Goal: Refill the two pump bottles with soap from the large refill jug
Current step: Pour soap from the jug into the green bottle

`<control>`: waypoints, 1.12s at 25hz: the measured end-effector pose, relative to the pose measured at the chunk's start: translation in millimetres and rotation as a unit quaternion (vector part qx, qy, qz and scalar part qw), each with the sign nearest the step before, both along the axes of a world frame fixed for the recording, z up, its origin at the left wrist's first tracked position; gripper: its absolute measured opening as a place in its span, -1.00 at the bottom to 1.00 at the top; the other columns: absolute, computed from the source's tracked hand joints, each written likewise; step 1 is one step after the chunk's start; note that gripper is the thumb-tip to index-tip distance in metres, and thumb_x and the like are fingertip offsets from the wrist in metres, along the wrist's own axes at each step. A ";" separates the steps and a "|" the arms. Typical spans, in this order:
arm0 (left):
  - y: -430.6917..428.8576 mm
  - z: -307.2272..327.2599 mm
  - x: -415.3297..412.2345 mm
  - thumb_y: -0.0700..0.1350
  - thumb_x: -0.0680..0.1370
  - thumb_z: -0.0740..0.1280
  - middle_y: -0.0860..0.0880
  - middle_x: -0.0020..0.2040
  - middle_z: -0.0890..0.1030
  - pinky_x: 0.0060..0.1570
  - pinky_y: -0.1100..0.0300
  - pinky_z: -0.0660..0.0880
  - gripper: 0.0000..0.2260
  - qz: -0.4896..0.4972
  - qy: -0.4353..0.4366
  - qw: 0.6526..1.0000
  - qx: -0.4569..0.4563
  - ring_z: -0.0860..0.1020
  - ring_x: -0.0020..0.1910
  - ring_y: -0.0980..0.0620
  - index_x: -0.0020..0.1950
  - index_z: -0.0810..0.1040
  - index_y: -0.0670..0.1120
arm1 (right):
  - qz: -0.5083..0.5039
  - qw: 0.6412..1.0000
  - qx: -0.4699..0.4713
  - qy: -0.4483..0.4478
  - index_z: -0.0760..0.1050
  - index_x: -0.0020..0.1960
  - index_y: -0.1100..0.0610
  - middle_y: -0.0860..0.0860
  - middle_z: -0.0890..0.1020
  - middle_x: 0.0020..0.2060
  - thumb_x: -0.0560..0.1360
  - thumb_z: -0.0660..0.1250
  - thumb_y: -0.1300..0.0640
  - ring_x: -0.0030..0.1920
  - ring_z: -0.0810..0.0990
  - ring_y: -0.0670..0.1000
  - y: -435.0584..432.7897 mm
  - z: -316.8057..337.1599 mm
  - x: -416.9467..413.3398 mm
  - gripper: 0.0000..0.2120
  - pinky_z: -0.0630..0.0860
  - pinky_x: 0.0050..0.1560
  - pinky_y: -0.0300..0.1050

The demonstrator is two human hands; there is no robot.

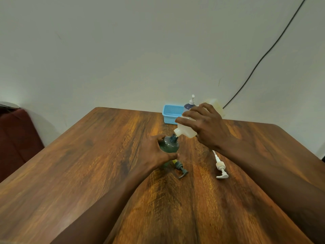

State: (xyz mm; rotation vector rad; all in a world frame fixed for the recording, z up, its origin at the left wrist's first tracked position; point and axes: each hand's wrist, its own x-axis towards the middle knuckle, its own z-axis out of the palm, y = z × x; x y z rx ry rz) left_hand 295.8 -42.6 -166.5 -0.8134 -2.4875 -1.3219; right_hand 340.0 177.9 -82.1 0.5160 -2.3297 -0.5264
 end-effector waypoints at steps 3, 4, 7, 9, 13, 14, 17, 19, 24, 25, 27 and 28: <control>0.0 -1.2 -0.6 0.24 0.25 0.61 0.07 0.12 0.68 0.02 0.17 0.63 -0.31 0.003 0.001 1.000 -0.002 0.61 0.02 0.14 0.32 0.60 0.03 | 0.008 1.000 0.004 0.002 0.49 0.39 -0.03 0.14 0.64 0.26 0.32 0.60 0.29 0.28 0.58 0.25 -3.1 1.2 0.3 -0.30 0.40 0.35 0.21; 0.0 -1.5 -0.6 0.23 0.25 0.61 0.07 0.11 0.68 0.02 0.15 0.63 -0.31 0.003 0.001 1.000 -0.003 0.62 0.02 0.13 0.32 0.60 0.03 | 0.009 1.000 0.008 0.004 0.49 0.40 -0.03 0.14 0.64 0.26 0.32 0.59 0.30 0.28 0.58 0.25 -4.8 1.6 0.5 -0.30 0.41 0.35 0.21; 0.0 -2.9 -1.1 0.24 0.25 0.61 0.08 0.10 0.68 0.01 0.13 0.64 -0.32 0.001 -0.001 1.000 -0.001 0.62 0.01 0.14 0.31 0.61 0.03 | 0.013 1.000 0.020 0.010 0.51 0.41 -0.02 0.15 0.64 0.27 0.32 0.58 0.33 0.28 0.57 0.25 -8.2 3.0 0.7 -0.29 0.42 0.34 0.21; -0.6 -4.3 -1.2 0.26 0.25 0.60 0.09 0.10 0.68 0.01 0.14 0.63 -0.32 -0.001 -0.003 1.000 0.003 0.61 0.01 0.16 0.30 0.61 0.04 | 0.003 1.000 0.018 0.002 0.50 0.42 -0.03 0.15 0.64 0.27 0.30 0.59 0.31 0.29 0.57 0.25 -8.8 3.1 0.2 -0.27 0.41 0.34 0.21; -3.6 -5.3 1.0 0.26 0.25 0.61 0.14 0.05 0.69 -0.03 0.25 0.60 -0.38 0.002 -0.006 1.000 0.010 0.61 -0.02 0.24 0.24 0.63 0.07 | -0.041 0.996 -0.067 -0.040 0.48 0.40 -0.08 0.02 0.67 0.22 0.27 0.61 0.01 0.23 0.57 0.16 -4.4 -11.1 3.1 -0.28 0.40 0.25 0.14; -4.6 -5.9 1.7 0.25 0.24 0.62 0.15 0.04 0.69 -0.03 0.27 0.61 -0.38 0.002 -0.009 1.000 0.015 0.61 -0.03 0.27 0.23 0.64 0.07 | -0.052 0.992 -0.107 -0.052 0.48 0.38 -0.10 -0.02 0.68 0.19 0.28 0.58 -0.11 0.20 0.56 0.12 -2.4 -17.4 4.7 -0.31 0.39 0.19 0.10; -8.3 -5.8 3.8 0.19 0.26 0.64 0.15 0.09 0.67 -0.08 0.46 0.54 -0.36 0.017 -0.033 0.999 0.039 0.56 -0.06 0.36 0.28 0.61 0.03 | -0.084 0.964 -0.227 -0.109 0.44 0.36 -0.15 -0.07 0.64 0.21 0.26 0.50 -0.33 0.17 0.52 0.05 1.6 -34.7 9.9 -0.28 0.42 0.13 0.01; -10.8 -6.1 3.5 0.12 0.28 0.66 0.16 0.08 0.63 -0.16 0.58 0.45 -0.35 0.023 -0.049 0.997 0.052 0.50 -0.11 0.42 0.32 0.58 0.01 | -0.092 0.934 -0.314 -0.145 0.43 0.39 -0.11 -0.04 0.59 0.27 0.24 0.57 -0.31 0.20 0.52 0.05 4.0 -43.1 10.8 -0.21 0.48 0.13 -0.02; -15.3 -7.1 0.3 0.11 0.27 0.66 0.25 0.00 0.57 -0.14 0.59 0.43 -0.35 0.016 -0.063 0.995 0.075 0.49 -0.09 0.46 0.31 0.56 0.04 | -0.114 0.863 -0.467 -0.157 0.41 0.41 -0.02 -0.02 0.57 0.25 0.20 0.64 -0.30 0.13 0.56 0.00 16.9 -58.6 -0.8 -0.10 0.58 0.07 -0.01; -15.6 -6.9 0.4 0.12 0.27 0.66 0.25 0.00 0.58 -0.14 0.59 0.44 -0.37 0.015 -0.064 0.995 0.076 0.50 -0.09 0.46 0.29 0.56 0.08 | -0.118 0.852 -0.485 -0.159 0.40 0.43 -0.01 -0.02 0.57 0.26 0.20 0.63 -0.31 0.11 0.56 -0.01 19.7 -60.8 -3.1 -0.08 0.59 0.07 -0.02; -15.4 -7.5 0.2 0.13 0.27 0.65 0.22 0.04 0.61 -0.12 0.58 0.44 -0.38 0.013 -0.068 0.995 0.075 0.52 -0.05 0.45 0.28 0.57 0.09 | -0.126 0.832 -0.514 -0.165 0.36 0.46 0.00 0.00 0.57 0.30 0.22 0.62 -0.31 0.13 0.57 -0.01 24.9 -64.7 -6.0 -0.06 0.61 0.09 -0.02; -15.3 -8.8 -0.5 0.14 0.28 0.65 0.19 0.07 0.63 -0.11 0.58 0.45 -0.38 0.012 -0.069 0.995 0.072 0.53 -0.04 0.44 0.28 0.58 0.06 | -0.128 0.826 -0.522 -0.169 0.34 0.48 -0.01 0.01 0.56 0.32 0.23 0.62 -0.31 0.16 0.58 0.01 27.2 -65.8 -6.3 -0.05 0.61 0.12 0.00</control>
